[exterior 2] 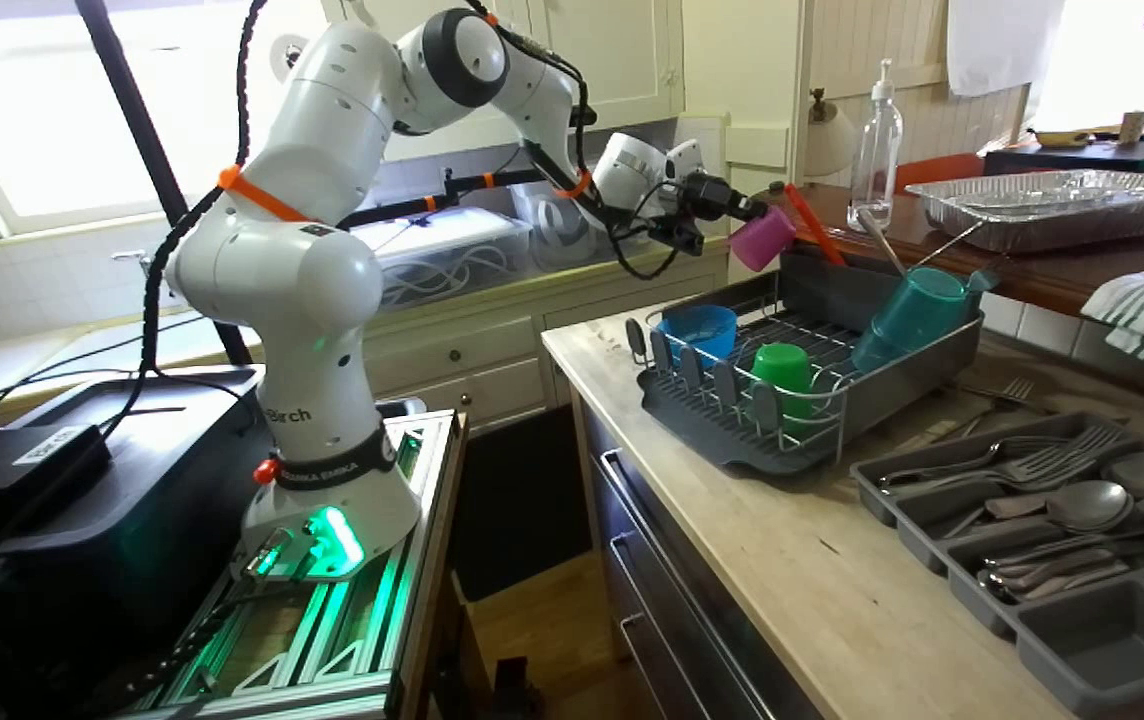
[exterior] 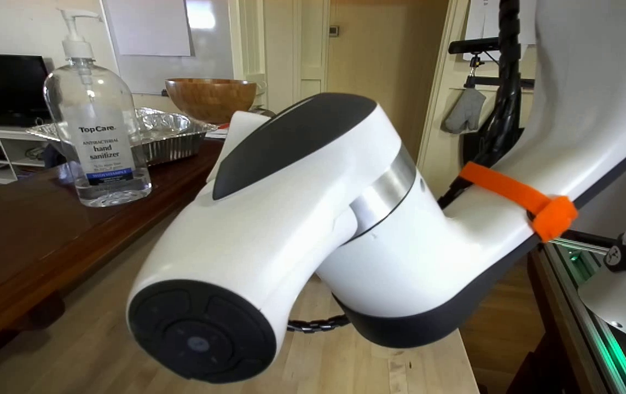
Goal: Put the pink cup in an upside down position
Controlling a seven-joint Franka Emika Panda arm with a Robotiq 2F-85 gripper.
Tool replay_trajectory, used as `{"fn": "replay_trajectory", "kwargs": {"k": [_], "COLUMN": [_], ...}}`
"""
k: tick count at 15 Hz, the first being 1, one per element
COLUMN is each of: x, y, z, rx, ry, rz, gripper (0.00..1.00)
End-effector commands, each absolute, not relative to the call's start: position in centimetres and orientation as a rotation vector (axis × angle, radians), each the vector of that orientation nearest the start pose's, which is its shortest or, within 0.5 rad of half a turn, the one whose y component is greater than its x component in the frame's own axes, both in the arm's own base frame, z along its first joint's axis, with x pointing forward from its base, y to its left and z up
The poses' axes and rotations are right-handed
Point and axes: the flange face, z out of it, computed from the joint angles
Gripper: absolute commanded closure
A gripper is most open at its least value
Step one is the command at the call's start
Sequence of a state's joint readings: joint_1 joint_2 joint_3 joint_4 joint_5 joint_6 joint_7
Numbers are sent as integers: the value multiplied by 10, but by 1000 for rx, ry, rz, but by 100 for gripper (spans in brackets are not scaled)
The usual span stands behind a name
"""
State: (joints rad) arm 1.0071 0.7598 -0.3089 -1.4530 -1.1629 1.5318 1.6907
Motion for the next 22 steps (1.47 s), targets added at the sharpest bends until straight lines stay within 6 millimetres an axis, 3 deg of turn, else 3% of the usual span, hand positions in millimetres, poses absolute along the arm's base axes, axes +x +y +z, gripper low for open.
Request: {"fn": "replay_trajectory", "kwargs": {"k": [1, 7, 15, 22], "x": [554, 543, 568, 579], "y": [394, 385, 342, 350], "z": [291, 278, 272, 262], "rx": [1758, 1770, 1738, 1733], "ry": [-572, -639, -642, -575], "rz": [1168, 1110, 1064, 1118], "gripper": [62, 62, 62, 62]}}
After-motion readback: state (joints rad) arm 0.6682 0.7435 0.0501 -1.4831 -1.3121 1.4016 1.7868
